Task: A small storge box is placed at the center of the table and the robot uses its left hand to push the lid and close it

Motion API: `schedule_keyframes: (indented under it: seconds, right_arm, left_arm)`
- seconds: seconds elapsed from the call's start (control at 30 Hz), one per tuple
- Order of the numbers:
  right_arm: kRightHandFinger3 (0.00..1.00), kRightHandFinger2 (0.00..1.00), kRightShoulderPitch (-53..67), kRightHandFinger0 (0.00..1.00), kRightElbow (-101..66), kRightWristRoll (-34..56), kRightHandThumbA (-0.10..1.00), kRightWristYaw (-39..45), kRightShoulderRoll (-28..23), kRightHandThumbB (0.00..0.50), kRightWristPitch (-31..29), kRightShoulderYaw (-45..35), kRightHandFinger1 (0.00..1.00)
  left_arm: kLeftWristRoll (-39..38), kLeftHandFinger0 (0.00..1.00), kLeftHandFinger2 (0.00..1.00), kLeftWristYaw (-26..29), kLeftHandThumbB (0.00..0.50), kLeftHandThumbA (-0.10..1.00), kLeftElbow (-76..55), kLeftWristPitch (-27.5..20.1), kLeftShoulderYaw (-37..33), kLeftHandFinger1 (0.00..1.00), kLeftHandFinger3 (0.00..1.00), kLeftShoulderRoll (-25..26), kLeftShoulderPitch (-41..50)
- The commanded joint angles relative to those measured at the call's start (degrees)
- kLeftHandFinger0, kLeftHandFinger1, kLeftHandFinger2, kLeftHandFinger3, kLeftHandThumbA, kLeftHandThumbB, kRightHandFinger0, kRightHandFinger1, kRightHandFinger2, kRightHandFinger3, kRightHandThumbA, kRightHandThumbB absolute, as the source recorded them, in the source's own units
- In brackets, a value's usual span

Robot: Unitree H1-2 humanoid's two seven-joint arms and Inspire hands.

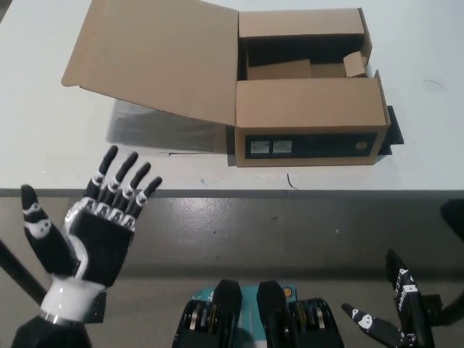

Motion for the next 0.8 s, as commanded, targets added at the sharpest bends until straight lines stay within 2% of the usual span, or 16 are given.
schedule_keyframes:
  seconds: [0.0, 0.17, 0.27, 0.37, 0.77]
  right_arm:
    - [1.0, 1.0, -1.76, 1.0, -1.29, -0.55, 1.0, -2.37, 0.12, 0.358, -4.59, -0.18, 1.0]
    - [1.0, 1.0, -1.91, 1.0, -1.27, -0.41, 1.0, -2.22, 0.23, 0.359, -4.59, -0.18, 1.0]
    - [1.0, 1.0, -1.93, 1.0, -1.1, -0.72, 1.0, -2.6, 0.26, 0.369, -4.59, -0.14, 1.0]
    - [1.0, 1.0, -1.88, 1.0, -1.36, -0.89, 1.0, -2.73, 0.07, 0.352, -4.59, 0.08, 1.0]
    - [1.0, 1.0, -2.28, 1.0, -1.03, -0.67, 1.0, -3.19, -0.07, 0.37, -4.59, 0.45, 1.0]
  left_arm:
    - [-26.25, 1.0, 1.0, 7.94, 0.396, 1.0, 3.58, 9.67, 6.57, 1.0, 1.0, -3.97, -8.05]
    - [-25.14, 1.0, 1.0, 8.59, 0.392, 1.0, 7.48, 11.07, 8.49, 1.0, 1.0, -5.11, -9.91]
    - [-24.44, 1.0, 1.0, 7.54, 0.395, 1.0, 10.28, 11.77, 9.69, 1.0, 1.0, -5.67, -10.98]
    - [-23.83, 1.0, 1.0, 6.71, 0.399, 1.0, 12.17, 12.63, 10.5, 1.0, 1.0, -6.11, -11.66]
    - [-20.3, 1.0, 1.0, 4.71, 0.403, 1.0, 20.31, 14.47, 13.85, 1.0, 1.0, -7.21, -16.69]
